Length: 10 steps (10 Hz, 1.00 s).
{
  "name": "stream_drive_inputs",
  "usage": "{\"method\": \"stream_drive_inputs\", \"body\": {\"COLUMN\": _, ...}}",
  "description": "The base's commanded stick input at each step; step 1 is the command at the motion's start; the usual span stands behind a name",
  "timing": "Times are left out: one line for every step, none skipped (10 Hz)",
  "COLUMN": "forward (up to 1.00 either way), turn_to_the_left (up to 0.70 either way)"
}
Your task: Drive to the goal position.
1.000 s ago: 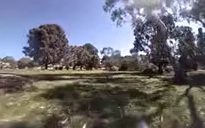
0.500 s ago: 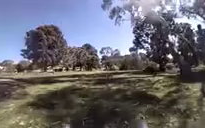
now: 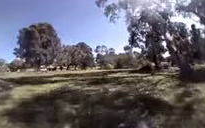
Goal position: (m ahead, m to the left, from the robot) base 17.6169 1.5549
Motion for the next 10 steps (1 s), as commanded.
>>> {"method": "stream_drive_inputs", "body": {"forward": 1.0, "turn_to_the_left": 0.0}}
{"method": "stream_drive_inputs", "body": {"forward": 1.0, "turn_to_the_left": 0.0}}
{"method": "stream_drive_inputs", "body": {"forward": 1.0, "turn_to_the_left": 0.0}}
{"method": "stream_drive_inputs", "body": {"forward": 1.0, "turn_to_the_left": 0.1}}
{"method": "stream_drive_inputs", "body": {"forward": 1.0, "turn_to_the_left": 0.25}}
{"method": "stream_drive_inputs", "body": {"forward": 1.0, "turn_to_the_left": 0.27}}
{"method": "stream_drive_inputs", "body": {"forward": 1.0, "turn_to_the_left": 0.27}}
{"method": "stream_drive_inputs", "body": {"forward": 1.0, "turn_to_the_left": 0.27}}
{"method": "stream_drive_inputs", "body": {"forward": 1.0, "turn_to_the_left": 0.27}}
{"method": "stream_drive_inputs", "body": {"forward": 1.0, "turn_to_the_left": 0.27}}
